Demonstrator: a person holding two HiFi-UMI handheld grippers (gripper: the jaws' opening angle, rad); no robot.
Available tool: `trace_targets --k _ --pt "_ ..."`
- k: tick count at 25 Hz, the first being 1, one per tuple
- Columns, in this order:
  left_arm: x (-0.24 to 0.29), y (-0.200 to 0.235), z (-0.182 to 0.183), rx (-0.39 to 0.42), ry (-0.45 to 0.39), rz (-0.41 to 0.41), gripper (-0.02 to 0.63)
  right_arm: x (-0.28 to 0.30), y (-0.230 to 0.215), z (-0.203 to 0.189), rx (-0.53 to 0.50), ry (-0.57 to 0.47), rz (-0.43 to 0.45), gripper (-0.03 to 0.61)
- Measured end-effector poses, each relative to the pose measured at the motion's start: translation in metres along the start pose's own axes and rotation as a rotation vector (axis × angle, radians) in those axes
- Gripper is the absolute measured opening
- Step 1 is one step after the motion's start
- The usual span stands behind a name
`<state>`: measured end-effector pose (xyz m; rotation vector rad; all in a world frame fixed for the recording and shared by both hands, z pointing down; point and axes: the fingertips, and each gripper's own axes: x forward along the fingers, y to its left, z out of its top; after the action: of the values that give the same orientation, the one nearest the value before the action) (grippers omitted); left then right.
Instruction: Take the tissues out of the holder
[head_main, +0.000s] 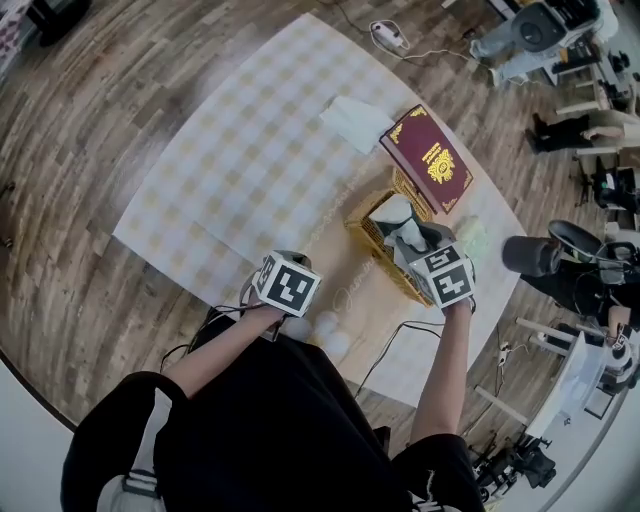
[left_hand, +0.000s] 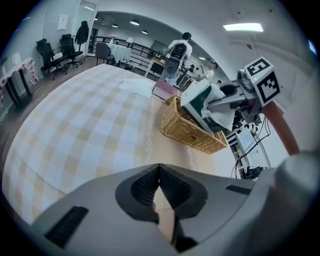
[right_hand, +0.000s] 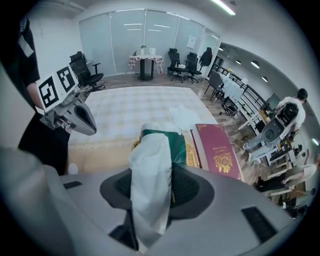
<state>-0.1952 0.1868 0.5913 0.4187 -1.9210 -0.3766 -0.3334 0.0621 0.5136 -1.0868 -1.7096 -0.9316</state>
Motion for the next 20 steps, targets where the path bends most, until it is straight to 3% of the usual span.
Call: trace_targets --k 5,11,16,20 --pt "-0.002 0.001 0.005 0.093 -0.023 0.046 -0.002 -0.021 0.001 0.004 0.047 -0.027 -0.062 0.169" --pt "-0.015 0.018 0.010 0.172 -0.030 0.044 -0.002 -0.030 0.032 0.025 0.141 -0.046 -0.072 0.169" --pt "-0.011 0.009 0.000 0.201 -0.011 0.027 -0.002 -0.037 0.058 0.020 0.246 -0.100 -0.086 0.169" --pt "-0.012 0.001 -0.006 0.286 -0.001 0.018 -0.002 -0.038 0.089 0.005 0.391 -0.118 -0.082 0.169"
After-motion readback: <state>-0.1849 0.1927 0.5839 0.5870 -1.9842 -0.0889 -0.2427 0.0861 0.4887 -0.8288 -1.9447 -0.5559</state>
